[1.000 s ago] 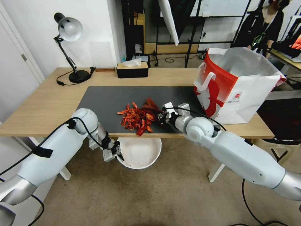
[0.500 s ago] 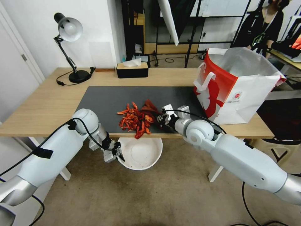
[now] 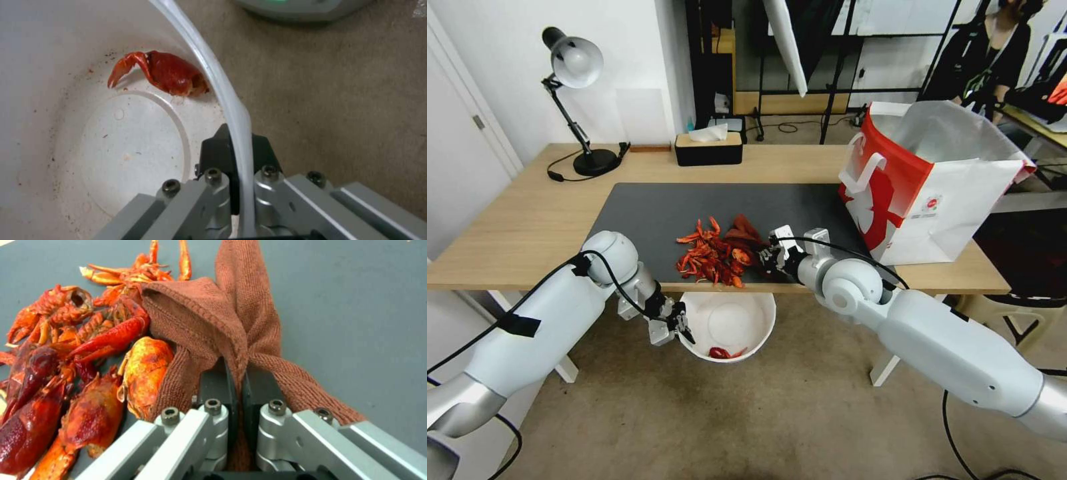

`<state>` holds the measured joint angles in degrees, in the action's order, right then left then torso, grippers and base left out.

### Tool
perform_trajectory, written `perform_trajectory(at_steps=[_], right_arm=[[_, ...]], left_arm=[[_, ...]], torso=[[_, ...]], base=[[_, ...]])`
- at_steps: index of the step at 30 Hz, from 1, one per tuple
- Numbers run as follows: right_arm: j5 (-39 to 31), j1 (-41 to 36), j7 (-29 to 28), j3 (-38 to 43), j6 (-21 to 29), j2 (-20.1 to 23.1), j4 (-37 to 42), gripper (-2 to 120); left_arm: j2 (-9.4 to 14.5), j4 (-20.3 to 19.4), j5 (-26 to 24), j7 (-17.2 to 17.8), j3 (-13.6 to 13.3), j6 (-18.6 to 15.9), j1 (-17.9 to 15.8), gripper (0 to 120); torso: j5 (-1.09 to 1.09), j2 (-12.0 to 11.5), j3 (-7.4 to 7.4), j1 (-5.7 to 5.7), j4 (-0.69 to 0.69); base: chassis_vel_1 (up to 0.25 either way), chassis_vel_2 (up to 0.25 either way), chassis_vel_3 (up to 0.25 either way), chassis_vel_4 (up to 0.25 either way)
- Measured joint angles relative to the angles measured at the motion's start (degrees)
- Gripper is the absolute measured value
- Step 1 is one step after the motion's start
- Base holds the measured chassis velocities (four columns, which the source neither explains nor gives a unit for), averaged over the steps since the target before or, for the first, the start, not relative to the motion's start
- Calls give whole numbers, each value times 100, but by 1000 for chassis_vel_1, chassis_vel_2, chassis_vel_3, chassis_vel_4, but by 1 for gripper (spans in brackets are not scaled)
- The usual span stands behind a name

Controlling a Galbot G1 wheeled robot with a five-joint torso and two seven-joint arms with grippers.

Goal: Sweep shrimp from table into container with towel, then put container into takeout bag.

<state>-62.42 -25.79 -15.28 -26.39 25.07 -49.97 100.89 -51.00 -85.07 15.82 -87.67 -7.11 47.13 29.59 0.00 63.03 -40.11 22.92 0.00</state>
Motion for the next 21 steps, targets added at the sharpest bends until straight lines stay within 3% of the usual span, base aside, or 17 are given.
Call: perform_trajectory(at_steps=[21], right_arm=[[-80, -343, -107, 132, 30, 382, 615, 0]], left_arm=[[-99, 81, 10, 0, -18, 0, -37, 0]], torso=[[0, 0, 0, 0, -1]], base=[[0, 0, 0, 0]])
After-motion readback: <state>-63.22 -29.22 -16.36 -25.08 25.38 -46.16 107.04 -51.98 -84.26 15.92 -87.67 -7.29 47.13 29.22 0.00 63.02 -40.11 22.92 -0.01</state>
